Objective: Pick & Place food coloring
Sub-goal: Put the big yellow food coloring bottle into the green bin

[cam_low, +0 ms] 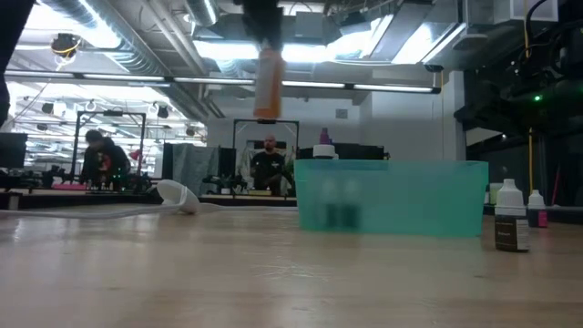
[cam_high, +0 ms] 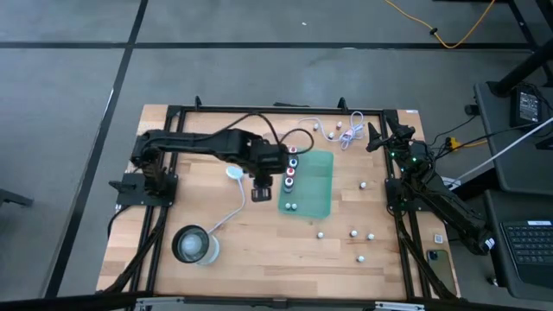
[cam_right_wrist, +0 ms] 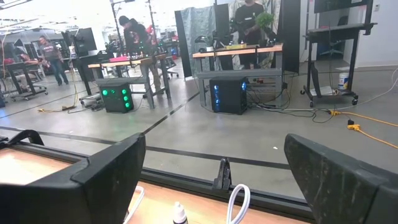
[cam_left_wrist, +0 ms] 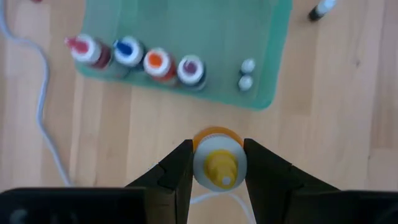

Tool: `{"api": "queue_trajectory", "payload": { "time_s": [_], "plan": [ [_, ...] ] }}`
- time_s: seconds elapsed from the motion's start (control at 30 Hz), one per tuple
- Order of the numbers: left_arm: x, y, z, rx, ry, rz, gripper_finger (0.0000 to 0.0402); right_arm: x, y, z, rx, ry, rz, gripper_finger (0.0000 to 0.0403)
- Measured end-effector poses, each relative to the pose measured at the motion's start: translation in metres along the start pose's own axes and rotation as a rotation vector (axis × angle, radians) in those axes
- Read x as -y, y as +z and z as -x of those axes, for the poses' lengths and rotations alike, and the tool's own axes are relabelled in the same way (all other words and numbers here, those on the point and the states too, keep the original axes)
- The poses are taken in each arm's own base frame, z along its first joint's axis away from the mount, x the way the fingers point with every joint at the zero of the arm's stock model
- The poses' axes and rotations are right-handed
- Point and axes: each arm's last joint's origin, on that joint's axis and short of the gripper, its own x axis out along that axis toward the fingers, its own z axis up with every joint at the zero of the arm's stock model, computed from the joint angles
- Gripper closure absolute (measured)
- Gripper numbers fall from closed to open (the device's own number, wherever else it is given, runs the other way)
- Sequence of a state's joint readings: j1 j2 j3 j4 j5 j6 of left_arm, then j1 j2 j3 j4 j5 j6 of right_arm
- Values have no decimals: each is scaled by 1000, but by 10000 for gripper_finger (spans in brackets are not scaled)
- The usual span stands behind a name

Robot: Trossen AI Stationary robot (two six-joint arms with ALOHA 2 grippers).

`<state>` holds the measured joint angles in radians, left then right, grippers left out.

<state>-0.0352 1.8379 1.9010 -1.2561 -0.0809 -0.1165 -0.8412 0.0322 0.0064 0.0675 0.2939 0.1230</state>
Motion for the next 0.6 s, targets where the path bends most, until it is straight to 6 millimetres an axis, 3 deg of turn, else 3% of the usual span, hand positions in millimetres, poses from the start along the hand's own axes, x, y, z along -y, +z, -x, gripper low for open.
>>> {"api": "queue_trajectory", "payload": {
  "time_s": [0.17,0.6],
  "plan": [
    [14,16,-7,24,-13,2,288,0,0,0,0,0,0,19],
    [33,38,-51,29,-20,71,288,0,0,0,0,0,0,19]
  ]
}}
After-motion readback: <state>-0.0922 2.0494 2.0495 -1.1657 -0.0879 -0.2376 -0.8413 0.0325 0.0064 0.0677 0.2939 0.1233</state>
